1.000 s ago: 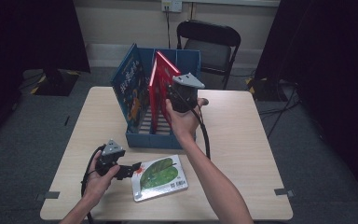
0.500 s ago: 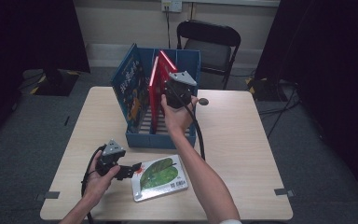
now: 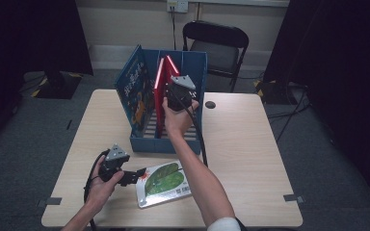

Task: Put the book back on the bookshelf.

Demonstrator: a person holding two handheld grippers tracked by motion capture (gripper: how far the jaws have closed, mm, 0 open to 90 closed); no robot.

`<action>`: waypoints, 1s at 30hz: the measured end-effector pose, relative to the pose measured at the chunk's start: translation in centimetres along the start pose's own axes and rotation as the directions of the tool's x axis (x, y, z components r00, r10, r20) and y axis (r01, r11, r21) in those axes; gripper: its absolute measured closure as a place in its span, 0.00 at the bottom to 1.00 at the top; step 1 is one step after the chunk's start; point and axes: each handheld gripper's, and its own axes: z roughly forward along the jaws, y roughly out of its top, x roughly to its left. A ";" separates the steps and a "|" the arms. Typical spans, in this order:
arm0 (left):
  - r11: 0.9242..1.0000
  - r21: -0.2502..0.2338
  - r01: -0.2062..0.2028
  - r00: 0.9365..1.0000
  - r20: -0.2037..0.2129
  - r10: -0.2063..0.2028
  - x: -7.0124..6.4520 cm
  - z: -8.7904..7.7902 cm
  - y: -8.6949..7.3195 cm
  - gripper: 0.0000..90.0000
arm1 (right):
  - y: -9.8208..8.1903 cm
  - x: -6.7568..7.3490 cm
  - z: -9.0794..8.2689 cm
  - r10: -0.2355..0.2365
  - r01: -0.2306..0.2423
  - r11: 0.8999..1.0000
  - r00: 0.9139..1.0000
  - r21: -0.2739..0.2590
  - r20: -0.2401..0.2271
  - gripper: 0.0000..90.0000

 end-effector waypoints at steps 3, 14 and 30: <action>1.000 0.000 -0.002 1.000 0.001 0.002 0.0 0.0 0.0 0.18 | -0.5 0.1 0.3 -0.013 0.013 1.000 1.000 0.005 0.013 0.89; 1.000 0.012 -0.001 1.000 0.014 0.001 0.1 0.2 -0.1 0.18 | -2.0 -0.2 1.1 -0.035 0.035 0.999 0.999 -0.014 0.002 0.89; 1.000 0.020 -0.009 1.000 0.012 0.009 -0.1 0.3 -0.2 0.19 | -4.2 -0.6 -0.4 -0.083 0.084 0.996 0.994 0.012 -0.066 0.87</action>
